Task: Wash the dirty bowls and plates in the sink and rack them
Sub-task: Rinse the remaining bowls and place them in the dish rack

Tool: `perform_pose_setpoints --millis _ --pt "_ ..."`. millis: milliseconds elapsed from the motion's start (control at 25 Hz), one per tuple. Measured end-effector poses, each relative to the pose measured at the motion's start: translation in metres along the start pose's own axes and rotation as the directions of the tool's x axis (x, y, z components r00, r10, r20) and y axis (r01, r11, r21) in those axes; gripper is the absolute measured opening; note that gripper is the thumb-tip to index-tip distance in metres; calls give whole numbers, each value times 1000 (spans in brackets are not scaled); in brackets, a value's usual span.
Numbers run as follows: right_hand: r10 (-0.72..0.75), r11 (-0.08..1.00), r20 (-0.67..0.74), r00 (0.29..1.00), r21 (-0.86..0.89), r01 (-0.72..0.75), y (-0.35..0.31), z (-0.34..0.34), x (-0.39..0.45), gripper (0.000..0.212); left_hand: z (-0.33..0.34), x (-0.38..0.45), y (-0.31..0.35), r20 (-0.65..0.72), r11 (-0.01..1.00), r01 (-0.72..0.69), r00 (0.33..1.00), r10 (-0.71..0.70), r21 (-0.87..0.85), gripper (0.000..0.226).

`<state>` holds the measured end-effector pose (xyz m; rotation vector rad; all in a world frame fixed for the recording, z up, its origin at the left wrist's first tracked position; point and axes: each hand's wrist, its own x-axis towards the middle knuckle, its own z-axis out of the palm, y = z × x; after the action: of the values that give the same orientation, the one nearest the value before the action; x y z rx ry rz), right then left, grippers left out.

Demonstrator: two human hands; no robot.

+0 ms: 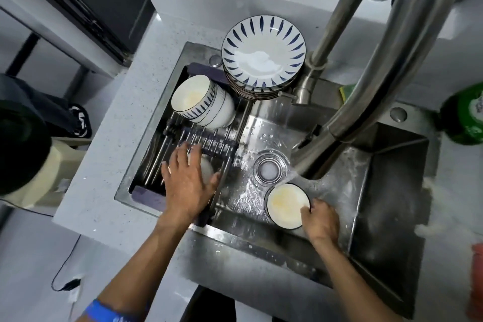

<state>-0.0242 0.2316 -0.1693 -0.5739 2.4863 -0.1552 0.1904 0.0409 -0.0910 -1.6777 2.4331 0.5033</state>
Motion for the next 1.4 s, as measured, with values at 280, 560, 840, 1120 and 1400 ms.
perform_pose_setpoints --millis 280,560,840,1120,1400 --pt "143 743 257 956 610 -275 -53 -50 -19 19 22 -35 107 570 269 552 822 -16 -789 45" --pt "-755 655 -54 654 -1 756 -66 -83 -64 42 8 -3 122 521 171 543 838 -160 -822 54" --pt "-760 646 161 629 86 758 -79 -102 -47 51 -19 -9 136 391 380 398 915 -99 -835 32" --pt "-709 702 59 702 149 696 -78 -108 -42 26 -16 -2 144 362 402 358 930 -69 -842 48" --pt "-579 749 -187 794 262 608 -74 -109 -44 15 -26 15 140 433 478 355 899 61 -804 56"
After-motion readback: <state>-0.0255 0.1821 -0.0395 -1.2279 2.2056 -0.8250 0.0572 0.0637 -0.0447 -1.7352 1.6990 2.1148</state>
